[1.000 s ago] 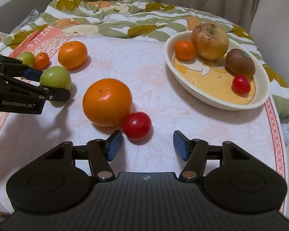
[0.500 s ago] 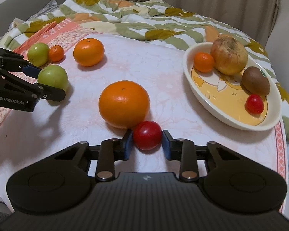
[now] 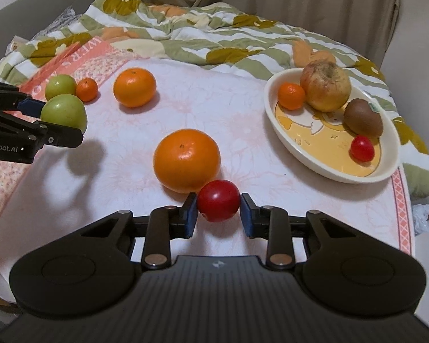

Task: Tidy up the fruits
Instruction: 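Carry the green apple in the left tool while the right tool carries the tomato to the bowl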

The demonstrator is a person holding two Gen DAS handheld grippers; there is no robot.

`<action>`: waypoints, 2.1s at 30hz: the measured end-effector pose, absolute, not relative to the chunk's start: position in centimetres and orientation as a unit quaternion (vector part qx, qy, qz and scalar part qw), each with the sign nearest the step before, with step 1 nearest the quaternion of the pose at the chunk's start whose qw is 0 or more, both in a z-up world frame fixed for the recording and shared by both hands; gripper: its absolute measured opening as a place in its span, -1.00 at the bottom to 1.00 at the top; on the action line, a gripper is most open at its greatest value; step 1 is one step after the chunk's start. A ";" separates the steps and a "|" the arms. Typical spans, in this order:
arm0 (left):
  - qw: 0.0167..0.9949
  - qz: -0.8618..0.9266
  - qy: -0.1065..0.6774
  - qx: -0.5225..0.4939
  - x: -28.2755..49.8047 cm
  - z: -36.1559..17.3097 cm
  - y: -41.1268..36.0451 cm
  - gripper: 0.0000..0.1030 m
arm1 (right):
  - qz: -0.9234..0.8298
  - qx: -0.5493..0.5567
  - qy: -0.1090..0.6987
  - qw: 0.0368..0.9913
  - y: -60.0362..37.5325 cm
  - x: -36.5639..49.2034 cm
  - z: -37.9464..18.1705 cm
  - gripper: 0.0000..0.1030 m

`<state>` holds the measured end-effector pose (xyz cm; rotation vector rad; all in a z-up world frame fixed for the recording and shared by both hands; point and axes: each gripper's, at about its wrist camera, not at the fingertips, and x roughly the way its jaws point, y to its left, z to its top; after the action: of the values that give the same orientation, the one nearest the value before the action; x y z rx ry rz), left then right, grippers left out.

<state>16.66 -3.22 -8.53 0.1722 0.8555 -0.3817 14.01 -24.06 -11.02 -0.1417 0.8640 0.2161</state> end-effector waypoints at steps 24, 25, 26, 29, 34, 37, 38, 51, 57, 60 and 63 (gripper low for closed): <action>0.920 -0.200 0.332 0.053 12.6 0.3 -7.7 0.11 | 0.077 -0.032 0.358 0.930 -27.2 9.1 -2.0 -0.09; 0.921 -0.197 0.331 0.052 12.6 0.5 -8.3 0.11 | 0.079 -0.033 0.357 0.930 -27.8 9.1 -1.9 -0.09; 0.923 -0.193 0.330 0.051 12.7 0.6 -8.9 0.11 | 0.079 -0.036 0.356 0.930 -28.4 9.2 -1.8 -0.09; 0.926 -0.180 0.330 0.041 12.9 0.9 -11.1 0.11 | 0.084 -0.045 0.353 0.931 -30.2 9.6 -1.4 -0.09; 0.930 -0.163 0.329 0.031 13.7 0.8 -15.4 0.11 | 0.095 -0.060 0.343 0.932 -33.7 11.0 -0.7 -0.09; 0.931 -0.153 0.331 0.024 14.7 0.6 -17.8 0.11 | 0.105 -0.064 0.341 0.932 -35.9 12.4 -0.5 -0.09; 0.931 -0.151 0.332 0.024 15.0 0.5 -18.5 0.11 | 0.107 -0.061 0.342 0.932 -36.8 13.0 -0.5 -0.09; 0.912 -0.150 0.379 0.034 20.4 -3.1 -25.0 0.11 | 0.106 -0.041 0.368 0.923 -43.2 19.2 -2.6 -0.09; 0.896 -0.170 0.406 0.053 23.1 -5.8 -26.9 0.11 | 0.093 -0.024 0.385 0.918 -44.3 21.0 -4.2 -0.09; 0.887 -0.177 0.421 0.063 24.3 -7.2 -27.6 0.11 | 0.086 -0.019 0.394 0.915 -44.5 21.8 -4.9 -0.09; 0.878 -0.184 0.437 0.071 25.3 -8.6 -28.1 0.11 | 0.078 -0.014 0.403 0.912 -44.8 22.5 -5.6 -0.09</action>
<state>25.26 -28.14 -8.60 0.1482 0.9117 -0.3839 22.51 -44.84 -5.56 -0.0297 0.8300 0.1614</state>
